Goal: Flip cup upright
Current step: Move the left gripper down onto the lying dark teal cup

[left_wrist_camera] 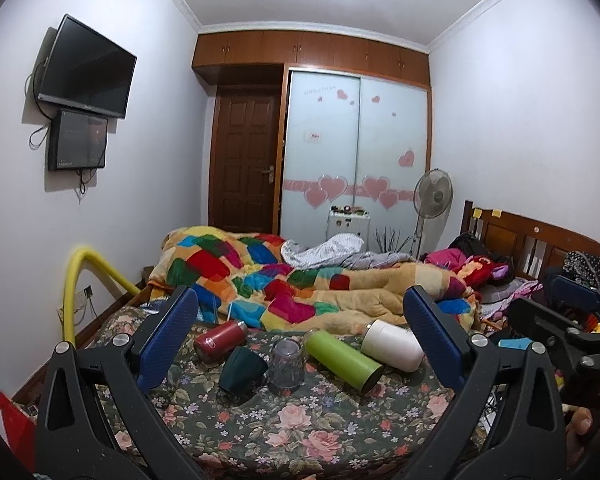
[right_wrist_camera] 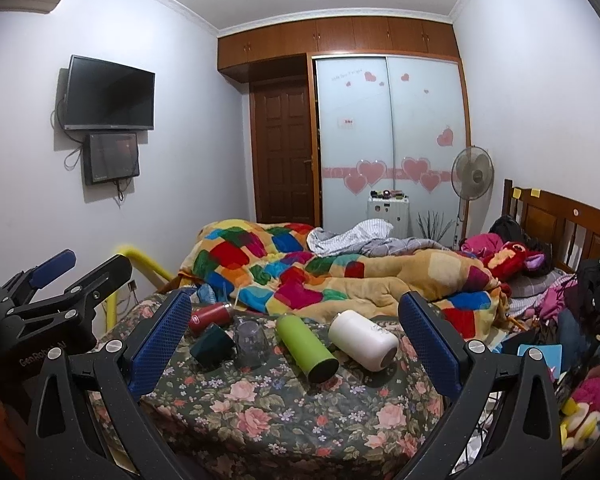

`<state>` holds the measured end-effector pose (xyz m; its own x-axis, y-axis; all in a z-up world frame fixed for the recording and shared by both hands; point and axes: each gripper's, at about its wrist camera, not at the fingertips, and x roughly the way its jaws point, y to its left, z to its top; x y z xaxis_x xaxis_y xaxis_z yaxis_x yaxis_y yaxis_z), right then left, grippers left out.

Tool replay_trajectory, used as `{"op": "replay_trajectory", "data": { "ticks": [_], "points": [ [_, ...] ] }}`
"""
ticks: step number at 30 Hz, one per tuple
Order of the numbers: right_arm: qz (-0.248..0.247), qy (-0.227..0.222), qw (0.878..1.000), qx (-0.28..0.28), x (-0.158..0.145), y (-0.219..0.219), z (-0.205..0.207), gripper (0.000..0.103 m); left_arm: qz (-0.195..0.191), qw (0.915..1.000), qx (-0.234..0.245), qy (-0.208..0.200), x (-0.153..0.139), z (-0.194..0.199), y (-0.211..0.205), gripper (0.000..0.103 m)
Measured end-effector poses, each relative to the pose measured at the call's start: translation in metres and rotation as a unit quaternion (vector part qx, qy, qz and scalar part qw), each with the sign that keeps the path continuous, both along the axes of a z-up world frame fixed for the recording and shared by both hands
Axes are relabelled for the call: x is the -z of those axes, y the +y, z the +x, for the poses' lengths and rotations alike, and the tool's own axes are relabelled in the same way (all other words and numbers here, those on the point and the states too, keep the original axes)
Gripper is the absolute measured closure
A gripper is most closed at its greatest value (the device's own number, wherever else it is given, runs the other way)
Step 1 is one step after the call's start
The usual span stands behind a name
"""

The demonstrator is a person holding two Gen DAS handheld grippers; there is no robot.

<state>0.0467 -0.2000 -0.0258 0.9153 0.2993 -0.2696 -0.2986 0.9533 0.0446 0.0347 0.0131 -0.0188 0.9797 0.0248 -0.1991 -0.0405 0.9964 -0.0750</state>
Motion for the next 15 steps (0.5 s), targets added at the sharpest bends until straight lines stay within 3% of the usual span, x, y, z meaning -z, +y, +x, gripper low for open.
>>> {"op": "replay_trajectory", "data": {
  "ticks": [4,7,15],
  "points": [
    [-0.004,0.019,1.0,0.004,0.007,-0.002,0.014,0.0,-0.006,0.9989,-0.005,0.046,0.022,0.033,0.01,0.0],
    [-0.009,0.036,0.999,0.01,0.016,-0.003,0.028,0.0,0.001,0.9945,-0.019,0.103,0.05,0.07,0.022,0.0],
    [-0.015,0.096,0.995,0.033,0.041,-0.012,0.07,0.0,0.02,0.9665,-0.016,0.255,0.149,0.17,0.057,0.0]
  ]
}}
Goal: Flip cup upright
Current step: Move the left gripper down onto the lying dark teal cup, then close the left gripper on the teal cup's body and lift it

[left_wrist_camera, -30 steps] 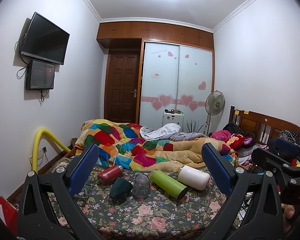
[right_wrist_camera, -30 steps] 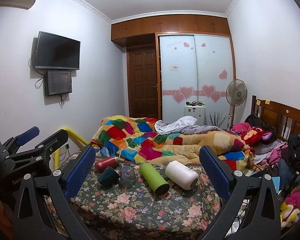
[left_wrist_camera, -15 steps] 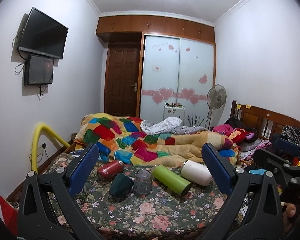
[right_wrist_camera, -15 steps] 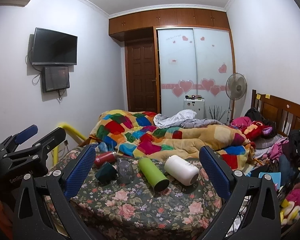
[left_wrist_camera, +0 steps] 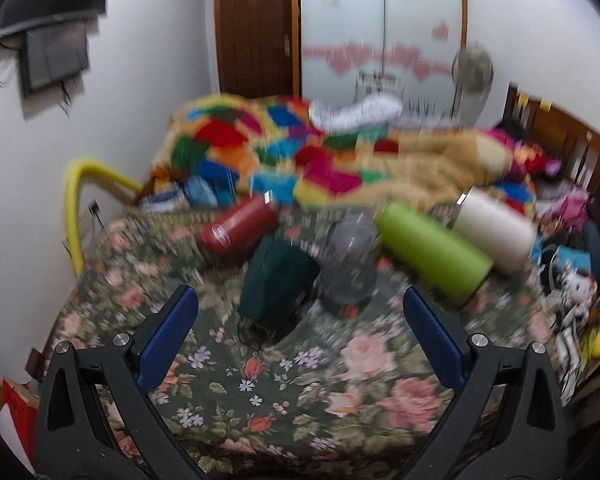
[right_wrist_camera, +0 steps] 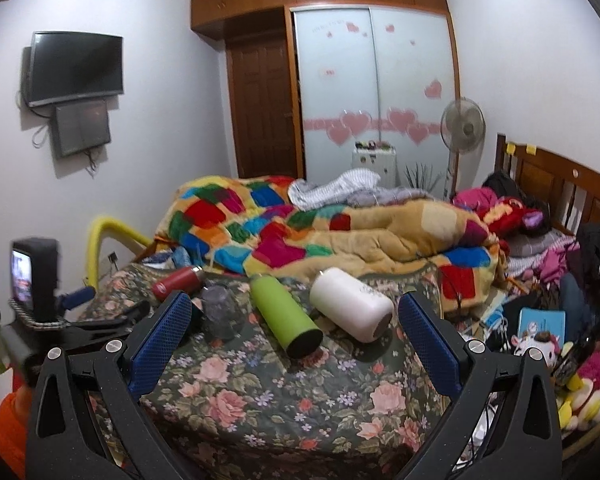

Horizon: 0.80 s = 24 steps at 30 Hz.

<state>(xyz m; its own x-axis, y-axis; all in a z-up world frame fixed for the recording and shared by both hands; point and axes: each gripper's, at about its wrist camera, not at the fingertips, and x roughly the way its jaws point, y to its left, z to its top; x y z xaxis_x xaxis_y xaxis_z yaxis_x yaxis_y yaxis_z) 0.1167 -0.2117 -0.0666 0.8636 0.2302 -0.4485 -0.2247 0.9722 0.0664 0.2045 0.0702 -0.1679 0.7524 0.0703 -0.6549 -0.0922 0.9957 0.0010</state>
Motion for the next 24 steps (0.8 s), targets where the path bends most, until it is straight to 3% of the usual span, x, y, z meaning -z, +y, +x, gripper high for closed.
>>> {"op": "replay_trajectory", "data": {
  "ticks": [5,12,17,24],
  "points": [
    [-0.01,0.031,0.999,0.011,0.016,0.0,0.021,0.0,-0.003,0.998,0.002,0.063,0.054,0.048,0.024,0.001],
    [-0.016,0.061,0.998,0.008,0.031,0.004,0.044,0.0,0.006,0.9926,0.028,0.118,0.096,0.086,0.034,0.017],
    [-0.024,0.072,0.997,0.006,0.039,0.011,0.056,0.0,0.005,0.9915,0.054,0.118,0.109,0.1,0.033,0.021],
    [-0.033,0.08,0.996,0.004,0.043,0.018,0.061,0.0,-0.002,0.9929,0.047,0.109,0.113,0.107,0.036,0.029]
  ]
}}
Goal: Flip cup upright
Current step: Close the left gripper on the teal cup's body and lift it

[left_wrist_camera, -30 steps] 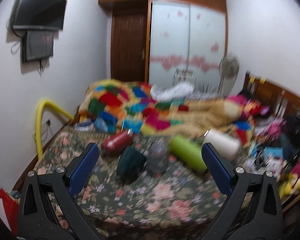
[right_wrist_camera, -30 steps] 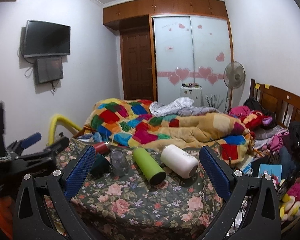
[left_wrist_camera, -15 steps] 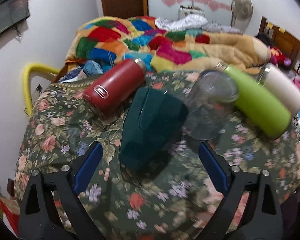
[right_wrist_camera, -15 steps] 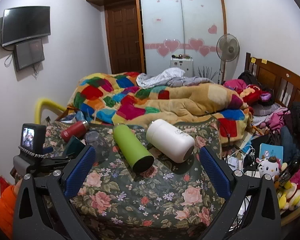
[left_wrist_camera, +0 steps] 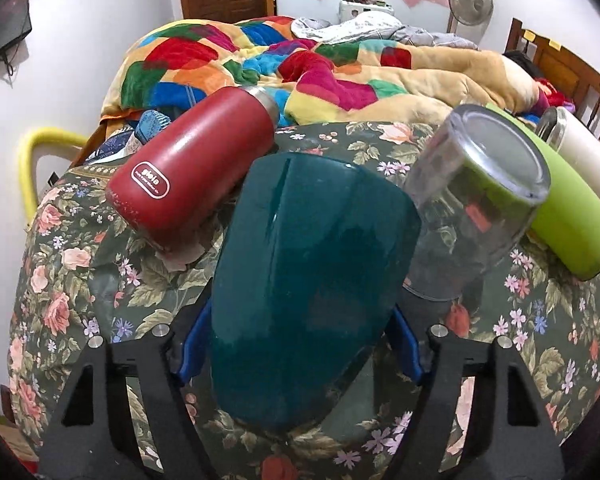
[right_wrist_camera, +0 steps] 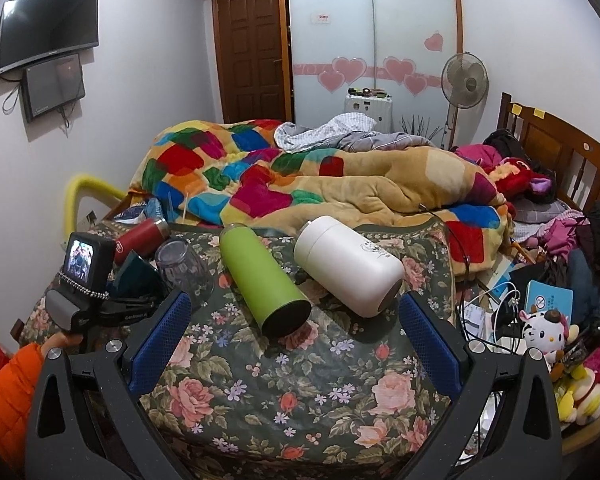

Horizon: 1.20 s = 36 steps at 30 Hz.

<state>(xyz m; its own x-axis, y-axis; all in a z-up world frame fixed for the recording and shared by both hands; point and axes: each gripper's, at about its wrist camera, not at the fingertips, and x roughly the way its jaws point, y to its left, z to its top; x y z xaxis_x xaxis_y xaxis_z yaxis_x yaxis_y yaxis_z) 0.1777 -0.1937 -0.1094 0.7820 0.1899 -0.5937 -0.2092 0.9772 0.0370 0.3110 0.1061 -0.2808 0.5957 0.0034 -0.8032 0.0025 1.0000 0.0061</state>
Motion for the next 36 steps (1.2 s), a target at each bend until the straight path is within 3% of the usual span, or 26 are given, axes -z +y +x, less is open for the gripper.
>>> {"op": "replay_trajectory", "data": {
  "ticks": [8,17,29,36],
  "points": [
    [-0.002,-0.002,1.0,-0.004,-0.001,0.005,-0.002,0.0,0.011,0.9998,-0.015,-0.008,-0.011,-0.017,-0.003,0.033],
    [-0.006,-0.015,1.0,-0.013,-0.009,0.01,-0.017,0.0,0.006,0.9991,-0.006,-0.042,-0.048,-0.056,-0.013,0.035],
    [-0.001,-0.035,0.999,-0.013,-0.018,0.003,-0.041,0.0,-0.001,0.9931,0.055,-0.104,-0.111,-0.1,-0.07,0.035],
    [0.003,-0.042,0.999,-0.001,-0.021,-0.008,-0.05,0.0,-0.02,0.9908,0.1,-0.09,-0.102,-0.11,-0.118,0.035]
  ]
}}
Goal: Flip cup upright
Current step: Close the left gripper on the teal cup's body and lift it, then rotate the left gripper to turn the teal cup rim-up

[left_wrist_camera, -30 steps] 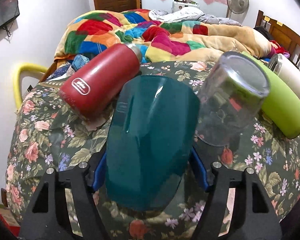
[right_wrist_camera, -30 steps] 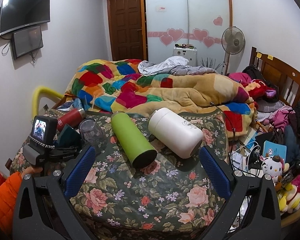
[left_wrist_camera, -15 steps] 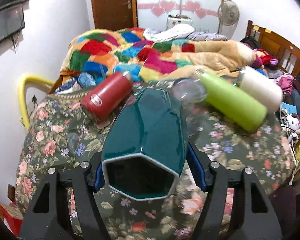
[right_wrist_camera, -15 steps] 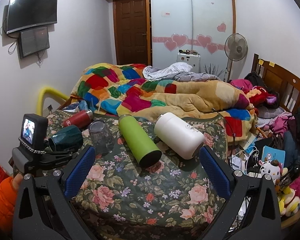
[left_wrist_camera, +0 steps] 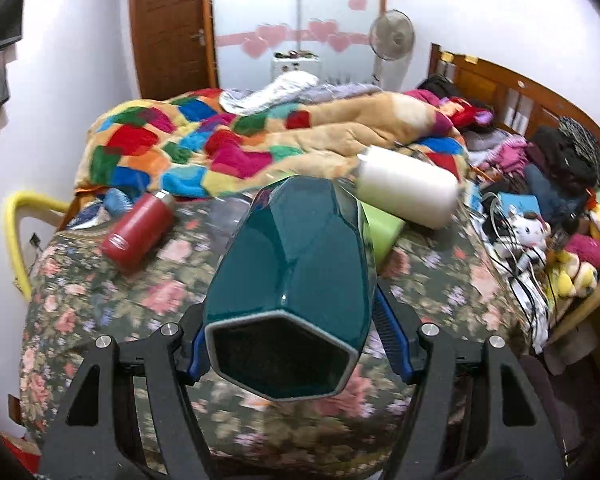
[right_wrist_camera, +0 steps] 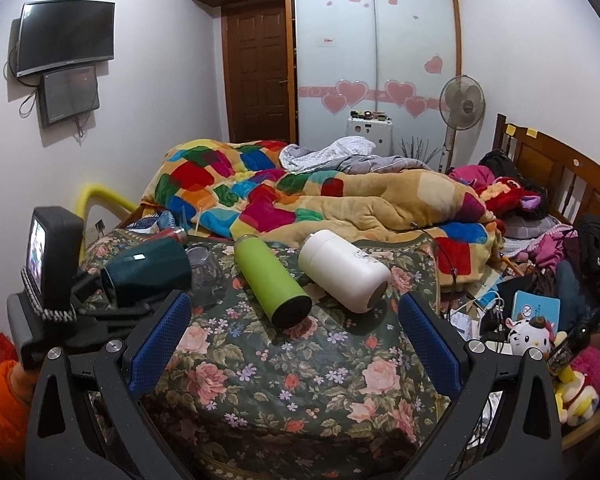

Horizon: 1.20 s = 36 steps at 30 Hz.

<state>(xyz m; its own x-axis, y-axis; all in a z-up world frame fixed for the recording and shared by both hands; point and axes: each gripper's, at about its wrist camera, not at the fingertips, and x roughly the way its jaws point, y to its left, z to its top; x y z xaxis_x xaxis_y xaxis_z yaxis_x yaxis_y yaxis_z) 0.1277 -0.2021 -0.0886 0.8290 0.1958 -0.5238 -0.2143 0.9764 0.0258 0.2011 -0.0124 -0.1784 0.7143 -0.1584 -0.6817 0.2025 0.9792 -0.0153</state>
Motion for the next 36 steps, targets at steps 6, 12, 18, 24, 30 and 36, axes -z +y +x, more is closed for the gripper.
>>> {"op": "replay_trajectory", "data": {
  "ticks": [6,12,18,24,30,36],
  "points": [
    [-0.005,0.01,1.0,0.011,0.008,-0.007,-0.001,0.0,-0.008,0.9991,0.023,0.034,0.034,0.006,-0.031,0.035],
    [-0.02,0.03,0.999,0.019,0.022,-0.01,0.002,0.0,-0.014,0.9981,0.032,0.051,0.064,0.019,-0.051,0.035],
    [-0.034,0.049,0.998,0.022,0.033,-0.013,0.009,0.0,-0.008,0.998,0.032,0.054,0.082,0.022,-0.055,0.035],
    [-0.041,0.067,0.997,0.023,0.044,-0.01,0.017,0.0,-0.009,0.9971,0.04,0.063,0.089,0.019,-0.053,0.035],
    [-0.03,0.095,0.995,0.008,0.057,-0.002,0.025,0.0,-0.01,0.9951,0.032,0.093,0.105,0.015,-0.053,0.036],
    [-0.024,0.118,0.993,-0.004,0.066,0.006,0.031,0.0,-0.031,0.993,0.027,0.11,0.105,0.012,-0.049,0.035]
  ]
}}
